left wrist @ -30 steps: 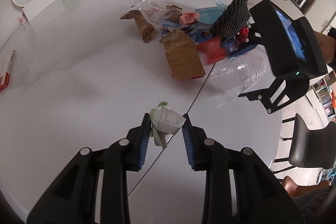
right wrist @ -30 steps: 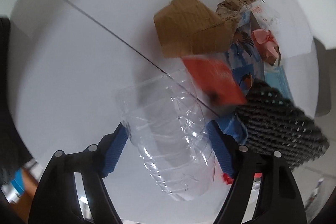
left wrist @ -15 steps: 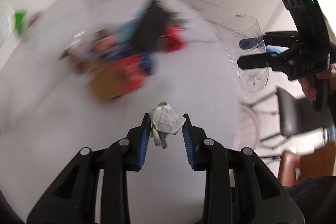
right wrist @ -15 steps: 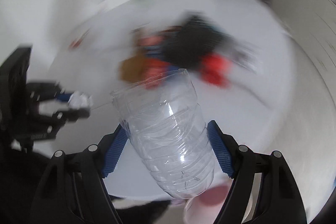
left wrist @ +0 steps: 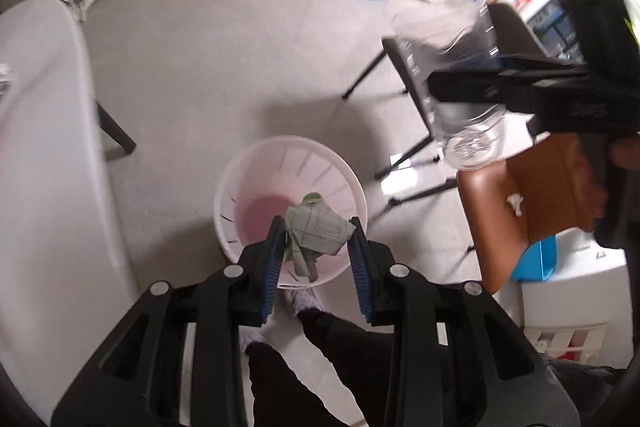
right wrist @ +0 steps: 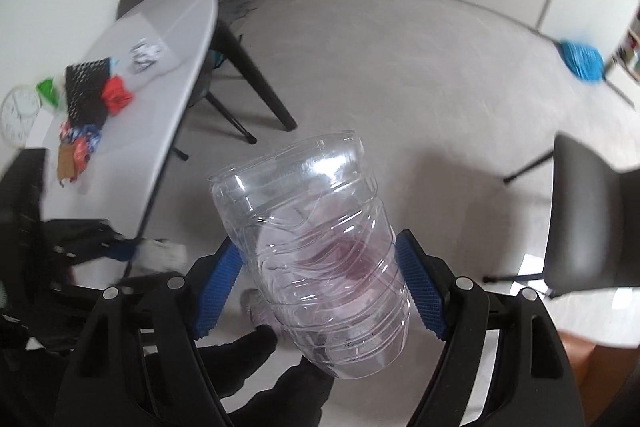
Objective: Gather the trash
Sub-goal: 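Drop the crumpled paper into the white bin with the left tool while the right tool carries the bottle over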
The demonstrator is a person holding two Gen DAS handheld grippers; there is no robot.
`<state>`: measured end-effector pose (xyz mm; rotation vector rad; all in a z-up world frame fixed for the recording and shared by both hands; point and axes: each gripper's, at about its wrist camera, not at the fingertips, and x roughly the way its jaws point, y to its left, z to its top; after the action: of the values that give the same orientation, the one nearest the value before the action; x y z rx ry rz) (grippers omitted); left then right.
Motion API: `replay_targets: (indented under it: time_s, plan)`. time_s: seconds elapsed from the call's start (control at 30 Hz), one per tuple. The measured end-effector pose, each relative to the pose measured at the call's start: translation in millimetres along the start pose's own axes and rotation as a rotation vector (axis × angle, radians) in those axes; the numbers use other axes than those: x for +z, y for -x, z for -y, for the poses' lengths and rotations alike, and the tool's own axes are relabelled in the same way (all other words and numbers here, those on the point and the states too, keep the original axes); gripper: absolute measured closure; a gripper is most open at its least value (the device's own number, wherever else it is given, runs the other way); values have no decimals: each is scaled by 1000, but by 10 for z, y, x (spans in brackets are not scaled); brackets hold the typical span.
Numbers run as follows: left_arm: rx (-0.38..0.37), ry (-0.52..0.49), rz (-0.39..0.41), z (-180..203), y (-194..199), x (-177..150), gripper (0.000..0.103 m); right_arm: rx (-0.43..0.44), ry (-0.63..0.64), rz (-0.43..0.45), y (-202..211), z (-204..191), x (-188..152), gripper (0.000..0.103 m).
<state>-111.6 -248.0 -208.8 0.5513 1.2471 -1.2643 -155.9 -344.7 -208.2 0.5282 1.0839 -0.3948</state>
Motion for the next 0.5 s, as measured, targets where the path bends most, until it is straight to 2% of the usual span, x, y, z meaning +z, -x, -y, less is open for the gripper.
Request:
replay_targets:
  time_s: [0.03,0.13,0.27,0.33,0.43,0.47,0.5]
  plan:
    - [7,5,-16,37,-96,21,57,4,-11,-4,3,105,-43,25]
    - [21,31,-16,127,-207,59,37,20,-27,-27,-113,170,-34,25]
    - [47,69,-17,130,-153,99,32,57,-23,-48,-211,200,-32,25]
    - [79,89,-6,149,-109,136,24,73,-9,-55,-205,255,-82,24]
    - [133,147,46,52,180,96,21,95,13,-70,-301,179,-124,23]
    - [153,176,65,-1,319,72,20,102,20,-78,-333,149,-134,21]
    - [171,200,78,-28,413,42,17,107,28,-88,-373,104,-136,12]
